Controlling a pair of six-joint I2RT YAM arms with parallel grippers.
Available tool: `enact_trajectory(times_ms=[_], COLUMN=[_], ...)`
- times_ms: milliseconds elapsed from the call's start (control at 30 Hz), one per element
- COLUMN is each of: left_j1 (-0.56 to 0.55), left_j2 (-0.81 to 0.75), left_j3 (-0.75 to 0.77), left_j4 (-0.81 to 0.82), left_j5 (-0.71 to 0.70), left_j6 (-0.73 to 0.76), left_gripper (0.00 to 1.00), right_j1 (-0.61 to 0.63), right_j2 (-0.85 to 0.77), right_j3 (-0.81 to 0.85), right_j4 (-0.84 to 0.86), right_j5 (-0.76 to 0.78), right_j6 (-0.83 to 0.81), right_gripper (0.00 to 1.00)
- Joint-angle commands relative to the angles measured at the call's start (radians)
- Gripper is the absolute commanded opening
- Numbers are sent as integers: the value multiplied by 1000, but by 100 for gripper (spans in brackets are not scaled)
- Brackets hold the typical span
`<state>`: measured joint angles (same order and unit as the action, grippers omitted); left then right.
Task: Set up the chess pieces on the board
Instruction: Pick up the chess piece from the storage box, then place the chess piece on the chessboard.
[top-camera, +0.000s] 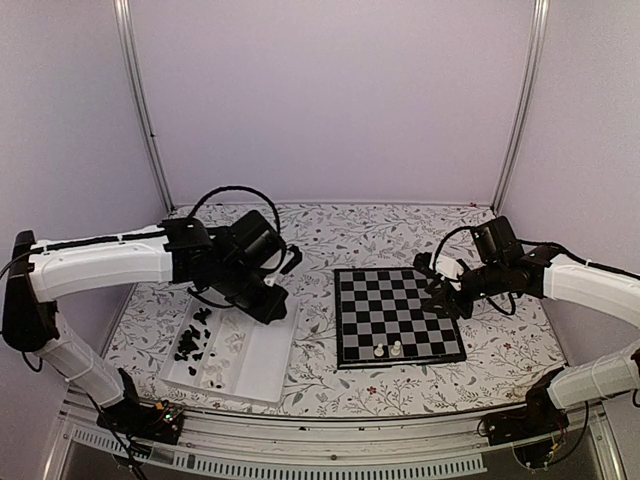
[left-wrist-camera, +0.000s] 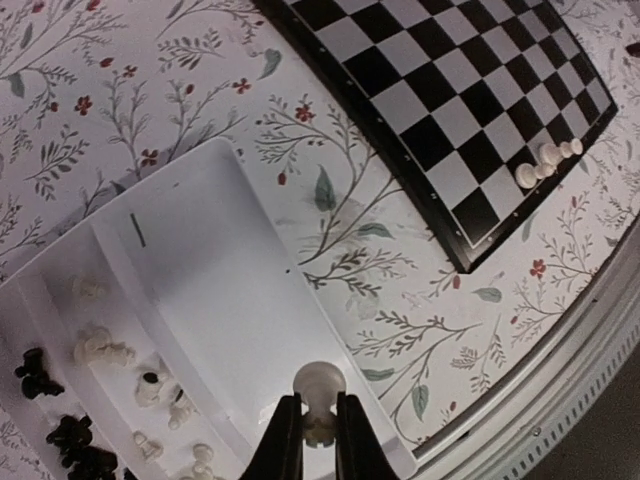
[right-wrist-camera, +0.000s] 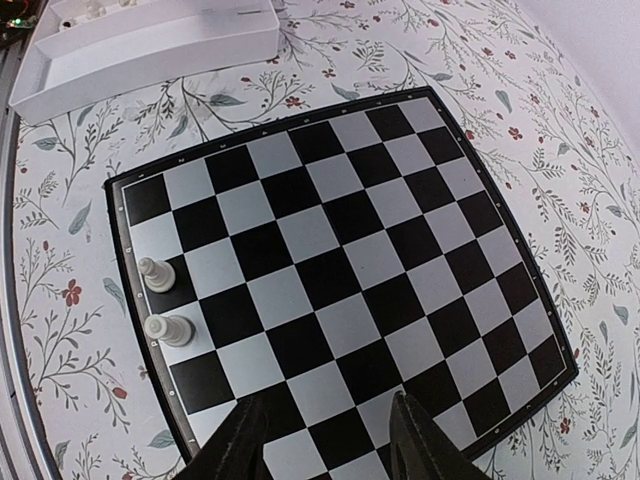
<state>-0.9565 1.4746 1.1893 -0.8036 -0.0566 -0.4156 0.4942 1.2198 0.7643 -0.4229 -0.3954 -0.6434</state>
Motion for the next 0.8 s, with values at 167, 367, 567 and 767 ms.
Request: enact_trajectory(times_ms=[167,367,567,767], left_j1=[-172,-177,-180,-180], left_j2=[287,405,505,548], left_j3=[187,276,356,375], left_j4=[60,92,99,110], left_j5=[83,103,132,153], left_j6=[103,137,161,169], left_gripper=[11,12,12,12], right_j1=[-16,-17,-18,-18], right_j2=[8,12,11,15], right_j3=[-17,-19,-22,-22], right_j4=[28,34,36,36], right_j5=[38,54,65,60], right_j6=[6,1,-1,-5], right_gripper=[44,45,45,45])
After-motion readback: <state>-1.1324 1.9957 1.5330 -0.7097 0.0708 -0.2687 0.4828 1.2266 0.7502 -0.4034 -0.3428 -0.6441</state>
